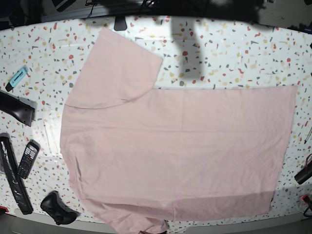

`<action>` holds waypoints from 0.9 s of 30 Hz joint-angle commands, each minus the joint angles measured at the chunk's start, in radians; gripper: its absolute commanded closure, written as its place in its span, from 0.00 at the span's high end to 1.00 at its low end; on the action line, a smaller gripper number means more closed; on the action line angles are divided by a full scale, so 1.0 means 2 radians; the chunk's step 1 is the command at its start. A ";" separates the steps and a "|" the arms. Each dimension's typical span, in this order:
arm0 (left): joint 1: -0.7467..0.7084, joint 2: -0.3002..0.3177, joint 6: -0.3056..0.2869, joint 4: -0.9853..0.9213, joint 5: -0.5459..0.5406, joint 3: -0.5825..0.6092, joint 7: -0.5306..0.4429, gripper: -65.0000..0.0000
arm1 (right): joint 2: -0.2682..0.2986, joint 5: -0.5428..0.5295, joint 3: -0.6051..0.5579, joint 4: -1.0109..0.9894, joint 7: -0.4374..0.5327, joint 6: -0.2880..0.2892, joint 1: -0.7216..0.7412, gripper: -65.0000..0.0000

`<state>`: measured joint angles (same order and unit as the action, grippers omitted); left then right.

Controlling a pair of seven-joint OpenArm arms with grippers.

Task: Fold the T-shirt properly

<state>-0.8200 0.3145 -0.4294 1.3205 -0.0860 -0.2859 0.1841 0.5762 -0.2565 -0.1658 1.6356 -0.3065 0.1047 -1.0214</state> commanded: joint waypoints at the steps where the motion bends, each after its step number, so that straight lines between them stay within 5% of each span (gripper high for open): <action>1: -0.019 0.013 -0.002 0.023 -0.001 -0.002 -0.003 0.09 | 0.015 0.007 0.001 0.032 0.003 0.002 -0.023 0.23; 8: -0.077 0.077 -0.001 0.167 0.009 -0.004 0.043 0.09 | 0.077 0.136 0.001 0.201 -0.007 -0.004 -0.094 0.23; 15: -0.087 0.127 0.073 0.297 0.128 -0.004 0.057 0.09 | 0.107 0.236 0.001 0.300 -0.031 -0.055 -0.095 0.23; 17: -0.087 0.144 0.075 0.326 0.162 -0.004 0.048 0.09 | 0.114 0.263 0.002 0.317 -0.031 -0.084 -0.091 0.23; 21: -0.076 0.179 0.075 0.359 0.212 -0.004 0.027 0.09 | 0.117 0.299 0.002 0.333 -0.039 -0.085 -0.057 0.23; 24: -0.044 0.198 0.075 0.358 0.217 -0.004 0.022 0.20 | 0.117 0.299 0.002 0.333 -0.050 -0.085 -0.020 0.23; 27: -0.010 0.220 0.073 0.344 0.204 -0.003 -0.033 0.34 | 0.109 0.299 0.002 0.333 -0.057 -0.085 0.013 0.23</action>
<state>-0.8375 0.7399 -0.2966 1.9999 0.3237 -0.2859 0.1246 0.7902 0.3325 -0.1650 2.2833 -0.4358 -0.0559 -0.9905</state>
